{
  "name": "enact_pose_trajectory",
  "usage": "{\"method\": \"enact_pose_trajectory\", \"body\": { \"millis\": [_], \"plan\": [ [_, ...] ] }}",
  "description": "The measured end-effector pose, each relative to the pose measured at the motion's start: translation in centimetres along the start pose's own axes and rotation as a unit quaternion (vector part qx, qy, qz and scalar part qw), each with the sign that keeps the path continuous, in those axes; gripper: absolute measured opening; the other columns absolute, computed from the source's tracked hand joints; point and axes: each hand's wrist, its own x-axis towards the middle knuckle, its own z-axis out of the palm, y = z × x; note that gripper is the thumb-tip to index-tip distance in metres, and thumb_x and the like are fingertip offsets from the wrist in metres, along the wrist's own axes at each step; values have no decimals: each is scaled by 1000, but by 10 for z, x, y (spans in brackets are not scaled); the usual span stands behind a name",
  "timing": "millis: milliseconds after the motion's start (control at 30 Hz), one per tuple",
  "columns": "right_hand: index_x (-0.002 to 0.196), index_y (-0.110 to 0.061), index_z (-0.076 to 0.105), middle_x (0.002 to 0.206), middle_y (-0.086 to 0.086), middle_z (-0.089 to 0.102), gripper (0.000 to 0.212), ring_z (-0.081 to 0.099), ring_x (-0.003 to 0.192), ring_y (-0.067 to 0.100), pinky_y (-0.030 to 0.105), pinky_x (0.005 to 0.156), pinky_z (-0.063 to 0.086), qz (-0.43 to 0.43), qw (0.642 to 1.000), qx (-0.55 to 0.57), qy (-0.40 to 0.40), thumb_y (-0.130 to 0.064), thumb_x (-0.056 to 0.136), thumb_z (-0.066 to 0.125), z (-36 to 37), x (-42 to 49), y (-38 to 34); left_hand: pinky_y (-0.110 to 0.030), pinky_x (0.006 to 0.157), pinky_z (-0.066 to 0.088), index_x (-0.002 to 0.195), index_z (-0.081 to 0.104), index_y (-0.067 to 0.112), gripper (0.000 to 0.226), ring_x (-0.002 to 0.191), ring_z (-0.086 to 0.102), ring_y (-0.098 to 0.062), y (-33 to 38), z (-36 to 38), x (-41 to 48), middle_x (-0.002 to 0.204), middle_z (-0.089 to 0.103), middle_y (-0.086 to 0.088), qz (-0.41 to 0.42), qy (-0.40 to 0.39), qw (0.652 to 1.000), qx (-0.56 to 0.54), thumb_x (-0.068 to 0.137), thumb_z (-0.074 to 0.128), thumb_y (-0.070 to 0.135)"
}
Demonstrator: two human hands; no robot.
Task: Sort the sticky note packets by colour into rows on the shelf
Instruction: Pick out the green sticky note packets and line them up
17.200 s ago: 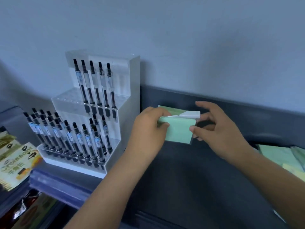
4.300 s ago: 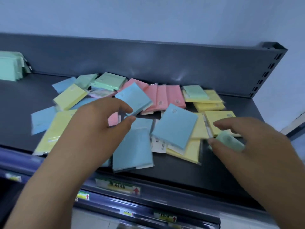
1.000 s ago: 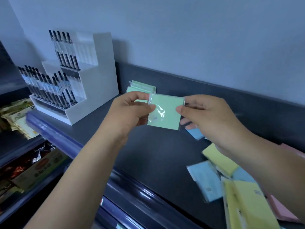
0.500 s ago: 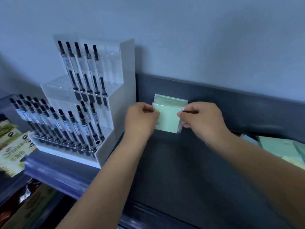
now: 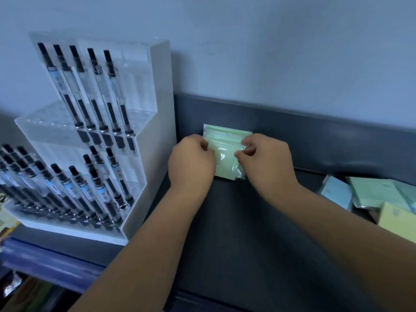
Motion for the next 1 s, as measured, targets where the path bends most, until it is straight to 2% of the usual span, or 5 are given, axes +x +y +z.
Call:
{"method": "enact_pose_trajectory", "body": {
  "millis": [67, 200, 400, 867, 1000],
  "plan": [
    [111, -15, 73, 94, -1, 72, 23, 66, 89, 20, 33, 84, 53, -19, 1000, -23, 7, -20, 88, 70, -1, 0, 1, -43, 71, 58, 84, 69, 17, 10, 78, 66, -21, 1, 1, 2, 82, 70, 3, 2, 7, 1000, 6, 80, 60, 14],
    [109, -16, 74, 94, 0, 72, 21, 65, 88, 20, 32, 81, 51, -40, 998, -44, 6, -22, 89, 71, -2, -1, 4, -41, 75, 57, 89, 69, 17, 9, 82, 65, -22, -2, 4, 1, 86, 69, 4, 7, 13, 1000, 10, 81, 65, 17],
    [110, -15, 74, 96, 1, 72, 21, 64, 90, 21, 33, 81, 50, -52, 997, -52, 1, -20, 89, 70, -3, -3, 4, -34, 73, 54, 91, 68, 17, 9, 83, 63, -19, -3, 5, 4, 88, 68, 6, 10, 12, 1000, 11, 83, 68, 20],
    [111, -15, 72, 97, 0, 72, 22, 64, 92, 22, 35, 82, 50, -63, 995, -72, 15, -24, 91, 68, -14, -4, 1, -32, 79, 51, 104, 70, 19, 19, 93, 64, -17, -1, 2, 1, 101, 69, 5, 41, 27, 999, 5, 85, 68, 20],
    [102, -21, 73, 92, -7, 72, 18, 65, 91, 18, 36, 84, 52, -51, 996, -75, 28, -34, 89, 69, -37, -5, -1, -41, 90, 52, 116, 69, 17, 31, 106, 61, -25, 4, 2, -3, 112, 69, -1, 106, 30, 993, 36, 87, 68, 26]
  ]
}}
